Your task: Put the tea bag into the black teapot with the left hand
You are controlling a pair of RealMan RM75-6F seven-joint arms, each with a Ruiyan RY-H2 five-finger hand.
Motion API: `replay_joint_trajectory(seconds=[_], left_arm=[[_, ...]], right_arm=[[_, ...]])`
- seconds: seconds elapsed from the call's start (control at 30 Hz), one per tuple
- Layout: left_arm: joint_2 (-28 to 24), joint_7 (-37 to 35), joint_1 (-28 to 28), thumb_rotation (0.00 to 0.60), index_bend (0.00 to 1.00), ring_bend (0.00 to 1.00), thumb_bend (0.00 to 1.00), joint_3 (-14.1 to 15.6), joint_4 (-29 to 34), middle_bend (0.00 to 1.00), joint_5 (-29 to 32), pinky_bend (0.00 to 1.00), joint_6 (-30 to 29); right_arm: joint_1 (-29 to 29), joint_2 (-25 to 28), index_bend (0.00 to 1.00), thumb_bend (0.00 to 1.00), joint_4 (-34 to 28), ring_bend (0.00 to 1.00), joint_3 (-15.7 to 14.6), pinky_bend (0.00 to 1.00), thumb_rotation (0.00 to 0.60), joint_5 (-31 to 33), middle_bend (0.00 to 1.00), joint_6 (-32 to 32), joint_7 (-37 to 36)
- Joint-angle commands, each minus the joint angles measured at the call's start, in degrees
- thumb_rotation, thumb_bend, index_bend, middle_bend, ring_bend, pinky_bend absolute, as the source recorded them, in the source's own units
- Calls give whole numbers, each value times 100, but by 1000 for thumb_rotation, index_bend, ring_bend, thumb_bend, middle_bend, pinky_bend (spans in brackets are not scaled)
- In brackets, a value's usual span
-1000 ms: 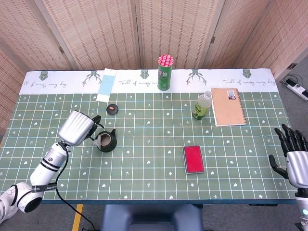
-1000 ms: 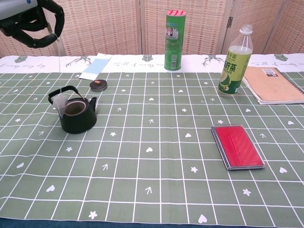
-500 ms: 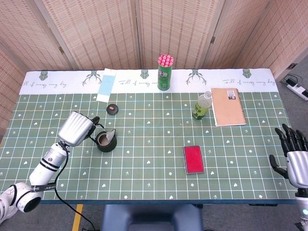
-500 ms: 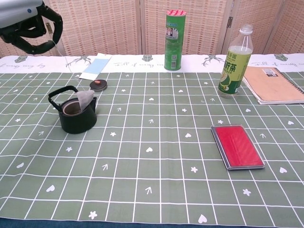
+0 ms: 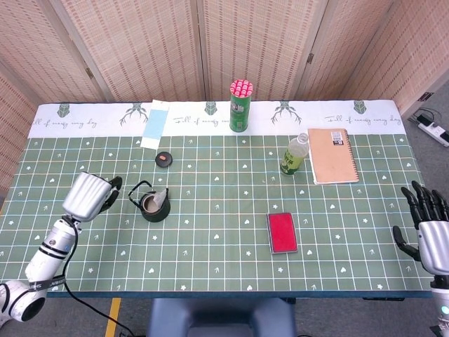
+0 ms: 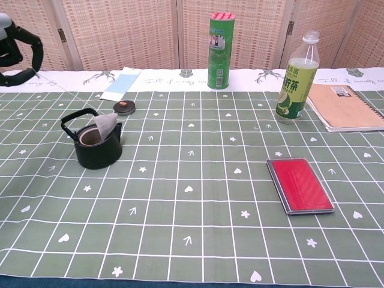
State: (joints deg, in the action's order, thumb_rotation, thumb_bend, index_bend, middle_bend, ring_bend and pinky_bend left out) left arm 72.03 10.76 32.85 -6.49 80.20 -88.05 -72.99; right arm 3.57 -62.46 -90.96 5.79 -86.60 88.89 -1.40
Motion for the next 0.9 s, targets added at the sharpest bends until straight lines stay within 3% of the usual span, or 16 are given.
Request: replay_joint_trajectory(seconds=[0.03,0.4,0.9], left_arm=[[-47,-52,-59,600,568,929,446,26,-72,953,30,974,-35],[62,-502,-304,600,567,929,446,221,-249,953,16,974,-90],[741,-1326,-765,600,571,929,446,456,-1284,953,87,974,-291]], right_arm=[[1,-4,0,449,-1,0,9,0,600,14,0,0,5],[31,-53,0,450,-4,0,9,0,600,33,0,-54,112],[-16,-15,0,450,-9,0,-17,0,600,-62,0,51,12]])
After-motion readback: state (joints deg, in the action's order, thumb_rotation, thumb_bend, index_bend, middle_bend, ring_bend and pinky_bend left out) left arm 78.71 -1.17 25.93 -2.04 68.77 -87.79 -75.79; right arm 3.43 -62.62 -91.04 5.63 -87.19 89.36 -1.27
